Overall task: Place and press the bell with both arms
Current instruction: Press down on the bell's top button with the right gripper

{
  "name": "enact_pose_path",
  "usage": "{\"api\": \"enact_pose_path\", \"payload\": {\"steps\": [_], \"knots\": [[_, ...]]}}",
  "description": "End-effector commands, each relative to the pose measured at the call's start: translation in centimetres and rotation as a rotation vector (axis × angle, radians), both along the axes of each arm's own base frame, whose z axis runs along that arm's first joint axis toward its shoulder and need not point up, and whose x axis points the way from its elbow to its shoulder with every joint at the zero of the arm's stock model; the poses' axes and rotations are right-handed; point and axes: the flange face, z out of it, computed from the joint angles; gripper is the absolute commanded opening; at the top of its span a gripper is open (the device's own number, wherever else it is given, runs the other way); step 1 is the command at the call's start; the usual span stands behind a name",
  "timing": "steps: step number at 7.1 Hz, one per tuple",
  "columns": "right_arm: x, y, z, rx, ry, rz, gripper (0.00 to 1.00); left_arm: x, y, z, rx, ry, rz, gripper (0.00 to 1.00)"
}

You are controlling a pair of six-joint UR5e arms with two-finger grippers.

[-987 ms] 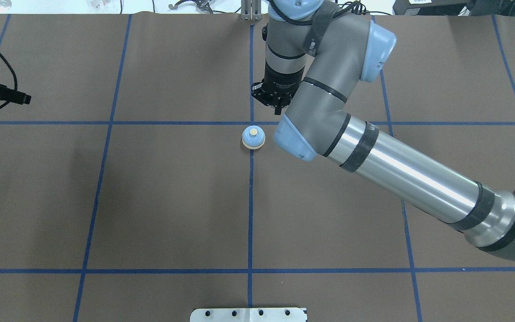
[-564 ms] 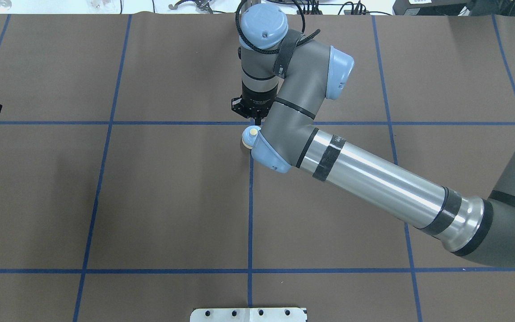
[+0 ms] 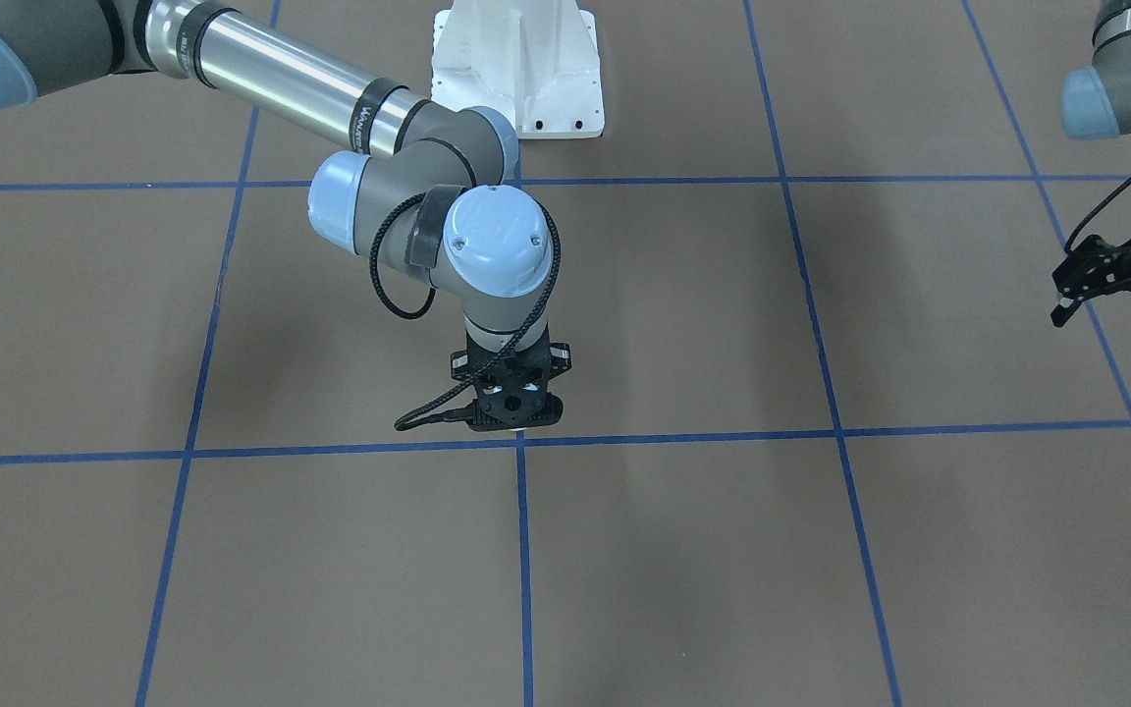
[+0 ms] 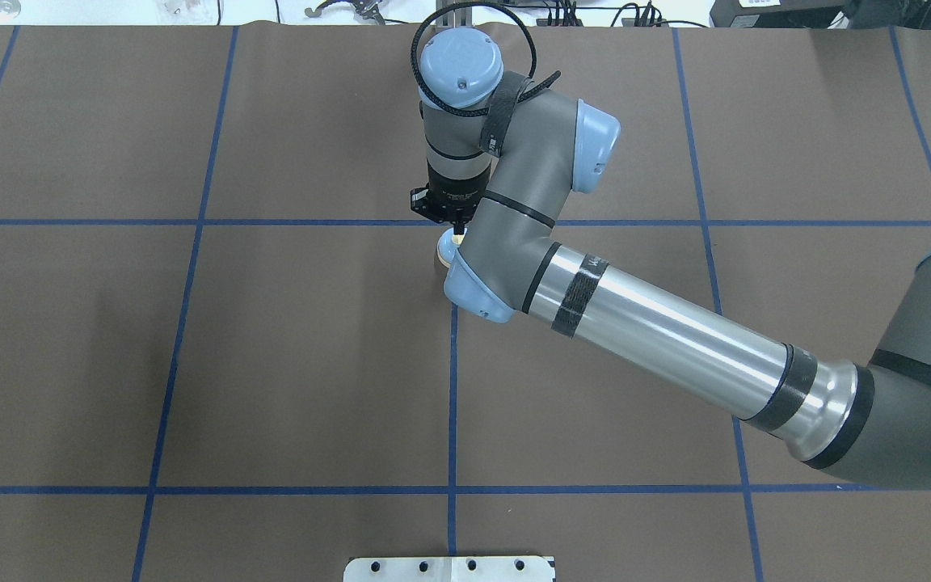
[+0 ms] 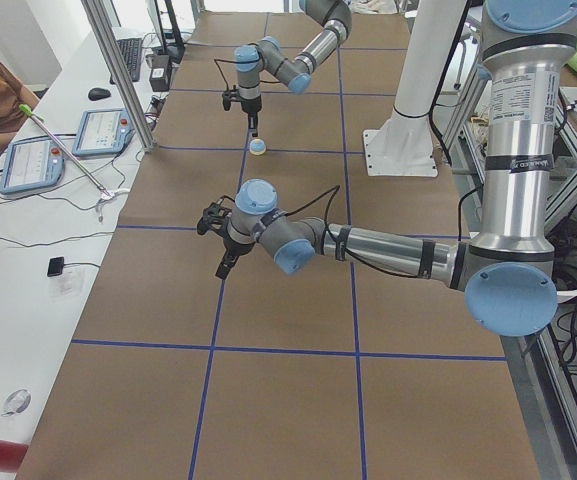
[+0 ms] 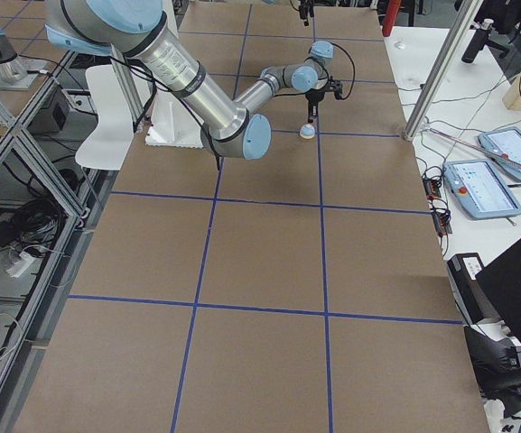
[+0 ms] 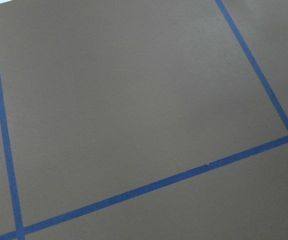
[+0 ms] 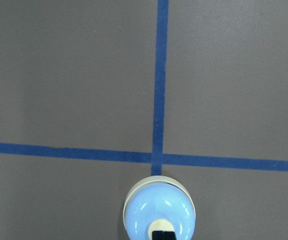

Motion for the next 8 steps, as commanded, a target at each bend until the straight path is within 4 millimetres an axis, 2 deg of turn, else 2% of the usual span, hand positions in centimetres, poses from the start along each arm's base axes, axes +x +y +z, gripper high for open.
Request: {"api": "enact_pose_path", "payload": {"steps": [1,4,8], "knots": [[-0.9,0.4,0.6,0.010,0.004,-0.003,0.00,-0.2,0.1,0.1,-0.002,-0.002,-0.003,1.00],[-1.2,0.3,1.6,0.007,0.010,-0.006,0.00,-0.3,0.5,0.5,-0.007,-0.004,-0.003,1.00],[-1.5,0.6,2.0,0.004,0.014,-0.011,0.00,-0.4,0.6,0.6,-0.009,-0.004,-0.003,1.00]]}}
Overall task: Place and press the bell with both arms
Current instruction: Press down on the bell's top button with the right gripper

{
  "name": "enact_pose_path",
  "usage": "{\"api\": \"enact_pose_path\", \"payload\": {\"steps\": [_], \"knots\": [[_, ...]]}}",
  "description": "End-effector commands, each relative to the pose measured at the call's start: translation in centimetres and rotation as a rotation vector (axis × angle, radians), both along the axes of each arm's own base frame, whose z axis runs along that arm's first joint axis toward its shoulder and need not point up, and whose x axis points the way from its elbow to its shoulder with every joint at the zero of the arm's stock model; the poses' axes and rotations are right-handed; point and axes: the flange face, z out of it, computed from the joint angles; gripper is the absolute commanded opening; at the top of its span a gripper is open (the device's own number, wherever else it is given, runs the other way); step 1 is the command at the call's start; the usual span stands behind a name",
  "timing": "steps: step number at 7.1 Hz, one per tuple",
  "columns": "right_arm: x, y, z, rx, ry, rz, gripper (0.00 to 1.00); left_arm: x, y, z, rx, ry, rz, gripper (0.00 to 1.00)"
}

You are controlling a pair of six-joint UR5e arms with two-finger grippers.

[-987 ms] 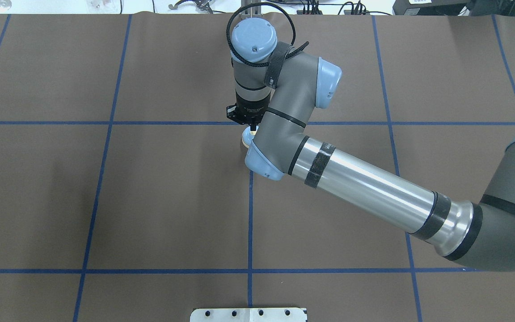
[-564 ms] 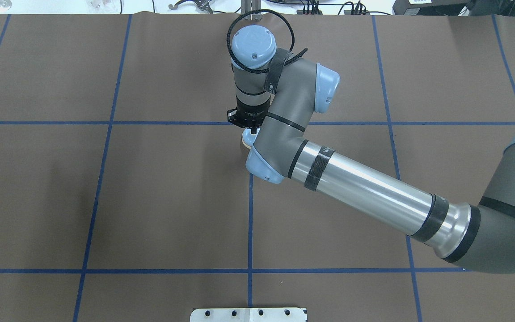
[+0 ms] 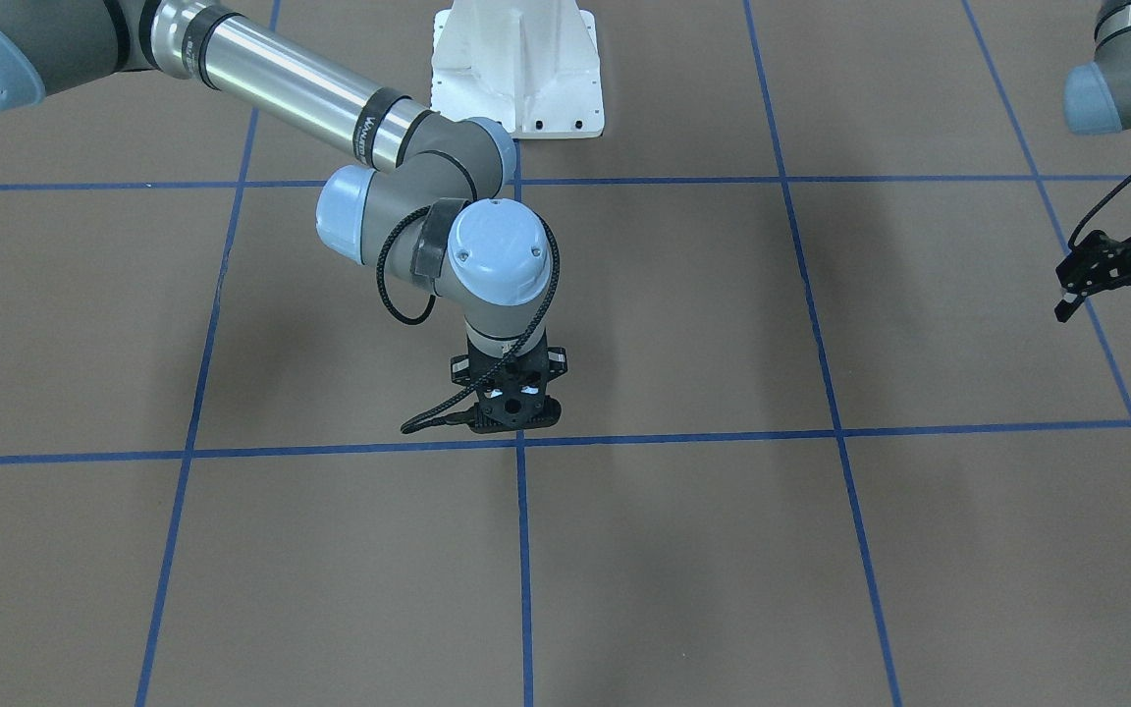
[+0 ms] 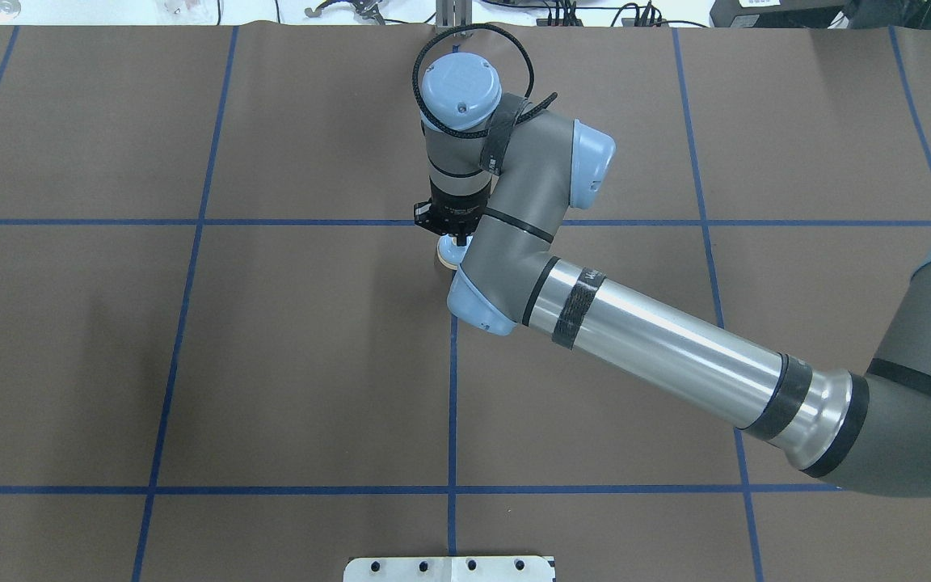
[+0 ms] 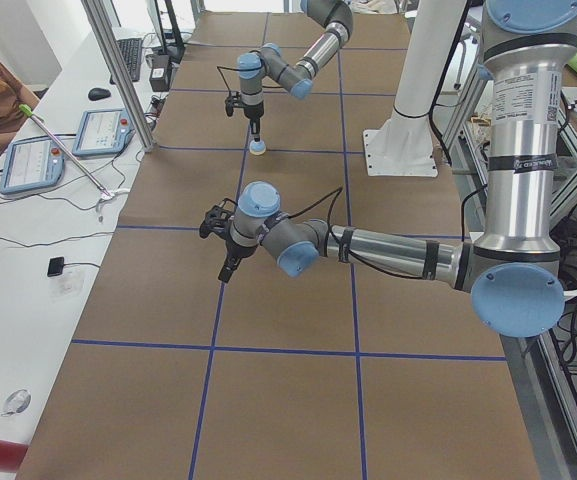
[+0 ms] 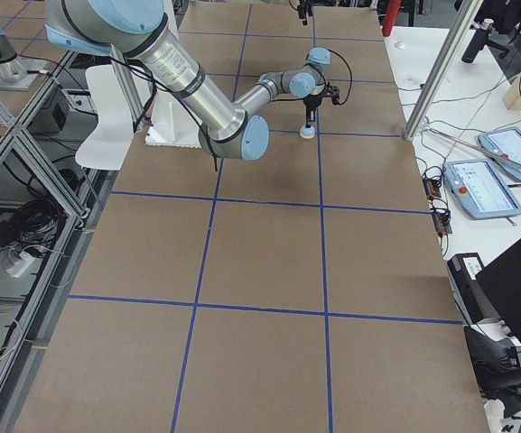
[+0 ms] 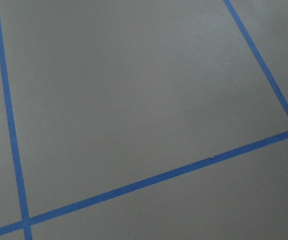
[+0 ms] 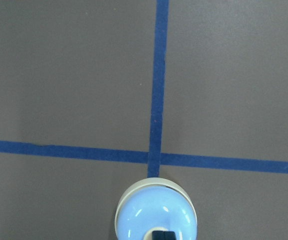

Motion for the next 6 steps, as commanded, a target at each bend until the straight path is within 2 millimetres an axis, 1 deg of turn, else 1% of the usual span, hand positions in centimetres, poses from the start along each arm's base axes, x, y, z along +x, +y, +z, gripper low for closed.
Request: {"api": "enact_pose_path", "payload": {"steps": [1,2,3,4,5,6], "knots": [[-0.1,0.1,0.0,0.000,0.000,-0.001,0.00,0.0,0.0,0.0,-0.001,0.000,0.000,1.00],[0.1,-0.1,-0.2,0.002,-0.002,0.002,0.00,0.0,0.0,0.0,0.001,0.000,0.000,1.00],[1.1,-0.9,-1.1,0.010,-0.015,0.016,0.00,0.0,0.0,0.0,-0.001,0.000,0.000,1.00],[2.8,-1.4,-2.9,0.017,-0.045,0.030,0.00,-0.1,0.0,0.1,-0.003,0.000,0.000,1.00],[4.3,-1.5,-3.8,0.004,-0.055,0.033,0.00,-0.1,0.0,0.2,-0.004,-0.001,0.000,1.00],[6.0,-1.2,-4.4,-0.011,-0.031,0.043,0.62,-0.9,0.7,1.1,-0.027,0.004,-0.002,1.00]]}}
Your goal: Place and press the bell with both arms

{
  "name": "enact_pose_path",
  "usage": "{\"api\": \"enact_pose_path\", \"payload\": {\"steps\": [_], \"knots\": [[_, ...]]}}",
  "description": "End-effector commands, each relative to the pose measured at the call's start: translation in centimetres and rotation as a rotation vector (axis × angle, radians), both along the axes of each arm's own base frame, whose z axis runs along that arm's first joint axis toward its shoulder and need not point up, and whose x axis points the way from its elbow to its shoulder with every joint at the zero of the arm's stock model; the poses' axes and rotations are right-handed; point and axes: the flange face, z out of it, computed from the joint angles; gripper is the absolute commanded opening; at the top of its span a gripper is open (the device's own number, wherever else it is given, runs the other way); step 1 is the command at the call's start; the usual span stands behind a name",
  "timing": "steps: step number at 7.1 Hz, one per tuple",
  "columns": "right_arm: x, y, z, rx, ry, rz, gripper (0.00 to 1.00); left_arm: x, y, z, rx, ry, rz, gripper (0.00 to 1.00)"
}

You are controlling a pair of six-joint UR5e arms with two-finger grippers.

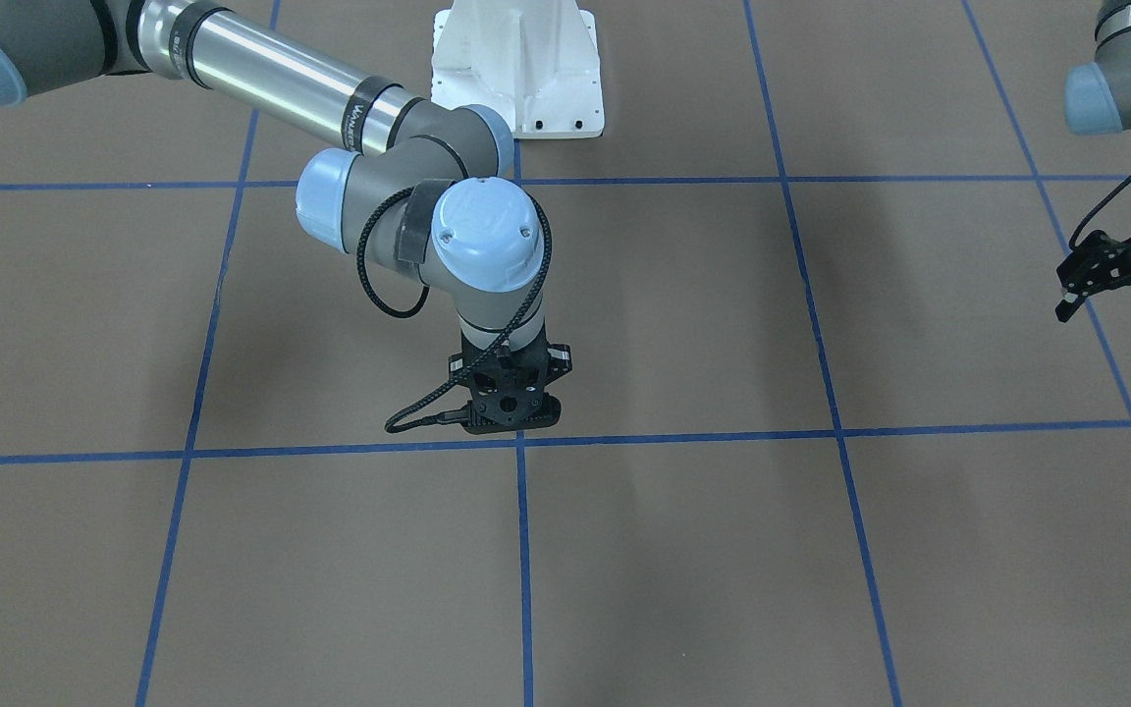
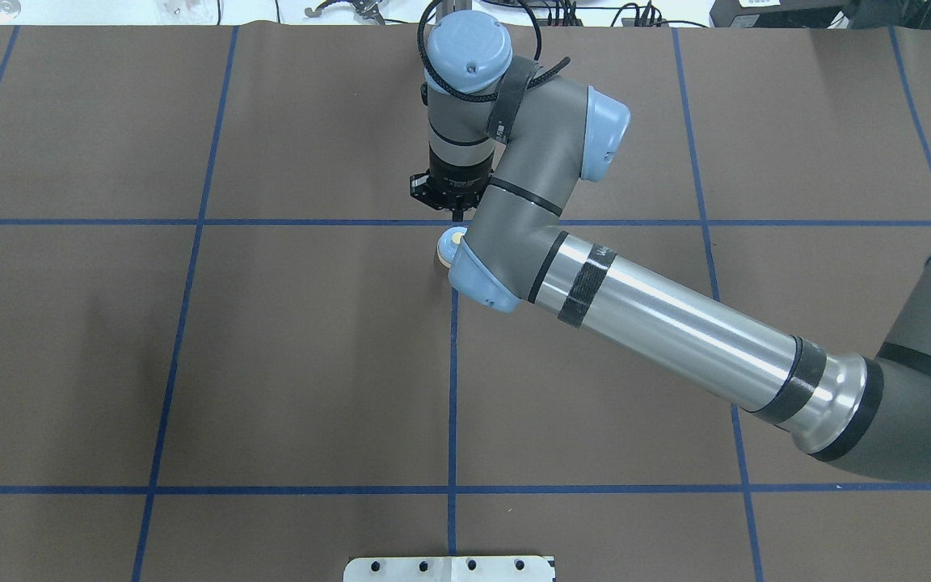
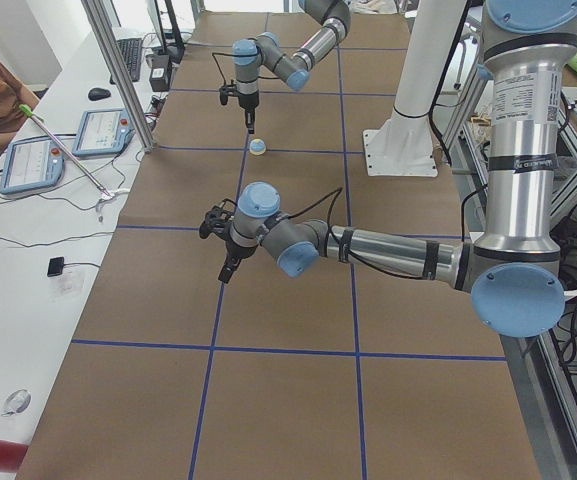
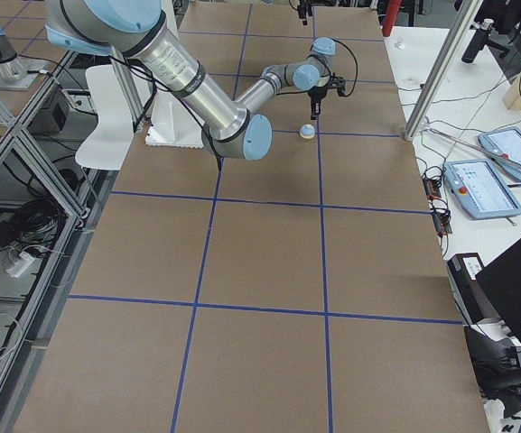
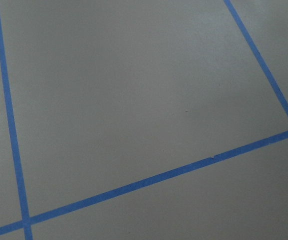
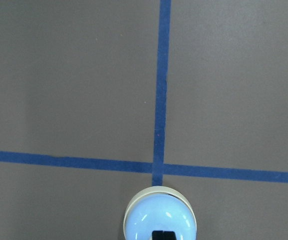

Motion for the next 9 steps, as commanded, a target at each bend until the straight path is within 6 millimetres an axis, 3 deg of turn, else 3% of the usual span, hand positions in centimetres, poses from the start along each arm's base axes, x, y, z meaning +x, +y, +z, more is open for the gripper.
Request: {"api": "enact_pose_path", "payload": {"steps": [1,2,5,7,8,9], "knots": [[5.3,0.5,-0.2,-0.019,0.014,0.032,0.99,-1.9,0.8,1.2,-0.024,0.017,0.007,1.00],[10.1,1.3,1.9,-0.013,-0.001,0.049,1.00,-3.9,1.0,2.6,-0.037,-0.022,0.047,1.00],[26.7,0.8,11.1,0.052,0.064,-0.044,1.00,-13.8,1.5,6.9,-0.099,-0.182,0.137,1.00],[38.3,0.6,21.0,0.112,0.099,-0.175,1.00,-18.5,2.7,8.2,-0.145,-0.199,0.151,1.00],[43.7,1.3,26.6,0.105,0.084,-0.214,1.00,-19.2,3.2,8.6,-0.189,-0.191,0.144,1.00],[49.3,2.3,30.6,0.086,0.081,-0.192,1.00,-19.1,3.6,9.1,-0.213,-0.188,0.145,1.00]]}}
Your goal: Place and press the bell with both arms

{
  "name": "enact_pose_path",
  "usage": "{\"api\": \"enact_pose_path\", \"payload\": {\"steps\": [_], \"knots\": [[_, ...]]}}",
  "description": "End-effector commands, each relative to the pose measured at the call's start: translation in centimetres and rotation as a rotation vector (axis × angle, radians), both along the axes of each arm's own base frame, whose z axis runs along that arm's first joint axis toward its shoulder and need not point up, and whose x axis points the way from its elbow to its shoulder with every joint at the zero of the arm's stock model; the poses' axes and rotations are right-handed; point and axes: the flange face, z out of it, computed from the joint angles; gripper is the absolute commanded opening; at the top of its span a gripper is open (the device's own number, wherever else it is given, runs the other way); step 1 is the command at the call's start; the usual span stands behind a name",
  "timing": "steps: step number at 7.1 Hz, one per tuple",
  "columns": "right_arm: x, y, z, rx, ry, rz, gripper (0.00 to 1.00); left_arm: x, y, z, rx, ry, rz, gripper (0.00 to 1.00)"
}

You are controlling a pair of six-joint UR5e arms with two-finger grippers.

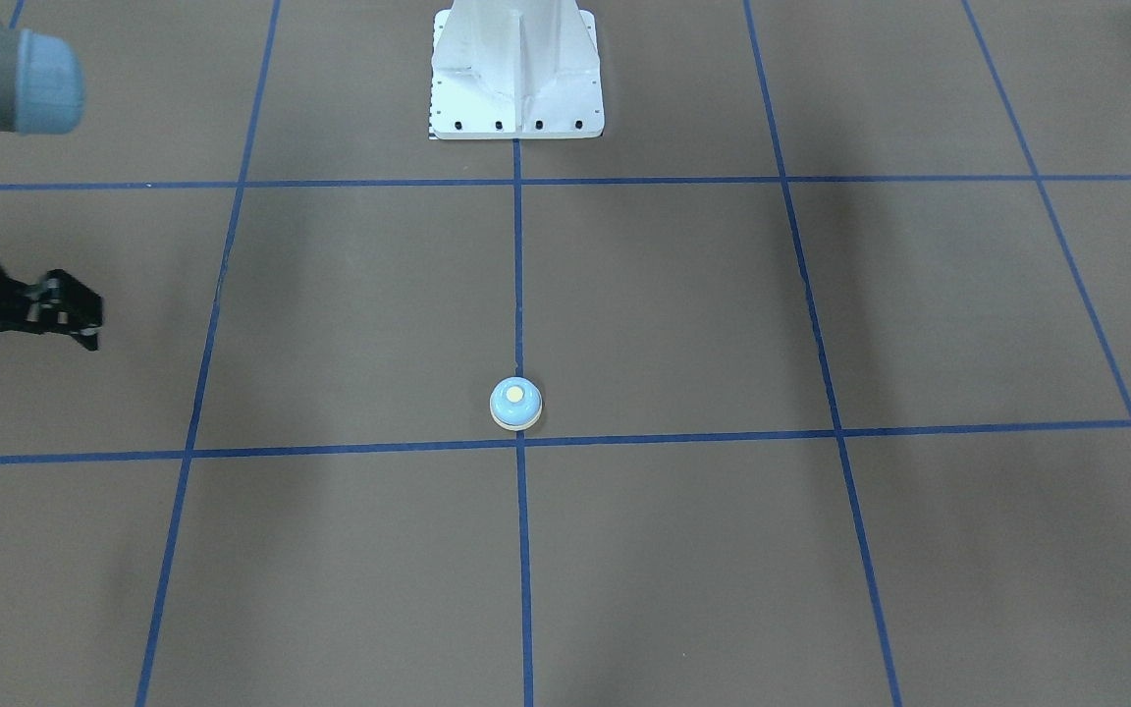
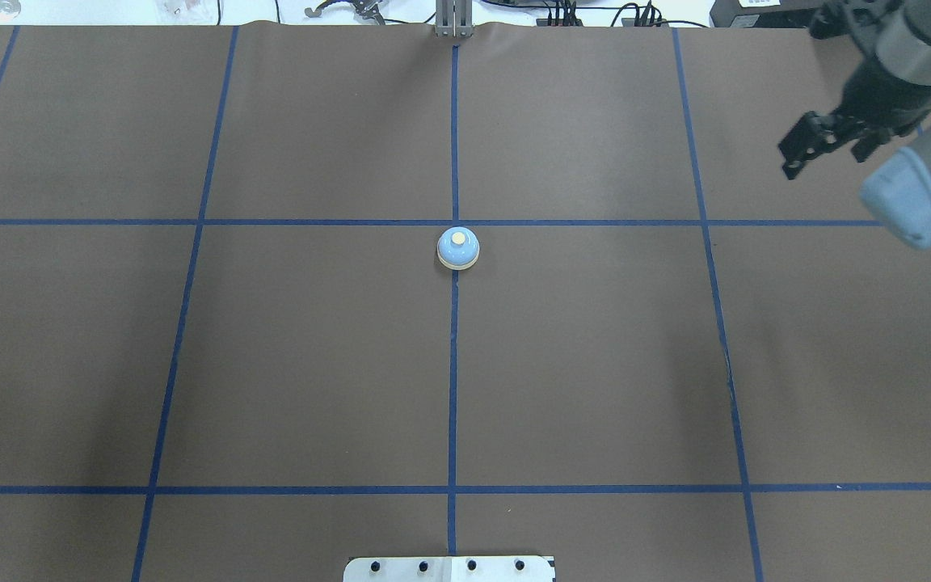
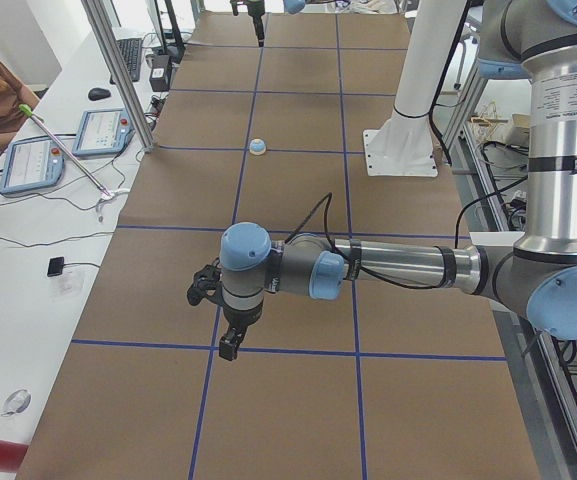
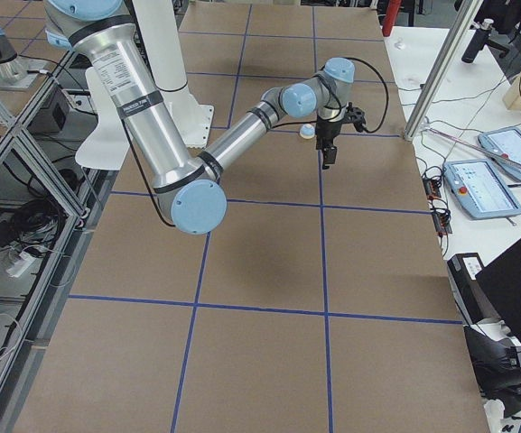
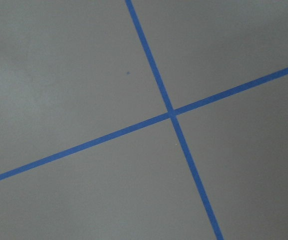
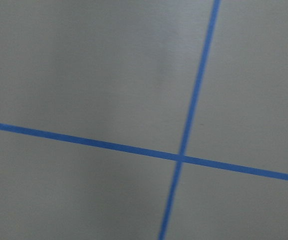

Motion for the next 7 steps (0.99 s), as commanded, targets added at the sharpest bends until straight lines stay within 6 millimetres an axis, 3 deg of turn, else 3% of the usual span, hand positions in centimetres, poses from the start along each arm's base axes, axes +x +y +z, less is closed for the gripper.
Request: {"api": "enact_pose_path", "payload": {"steps": [1,3,6,7], "knots": [[11.1,4.0,10.6,-0.054,0.005,0.008,1.00,-0.5,0.8,0.6,-0.043,0.009,-0.009,1.00],[16.1,4.9,16.8,-0.113,0.005,0.029,1.00,-0.4,0.9,0.9,-0.049,0.024,-0.009,1.00],[17.9,5.7,19.0,-0.108,0.006,0.051,1.00,-0.4,1.5,1.0,-0.052,0.026,-0.010,1.00],[19.7,7.5,20.8,-0.112,0.001,0.087,1.00,-0.4,2.2,1.6,-0.068,0.028,-0.013,1.00]]}}
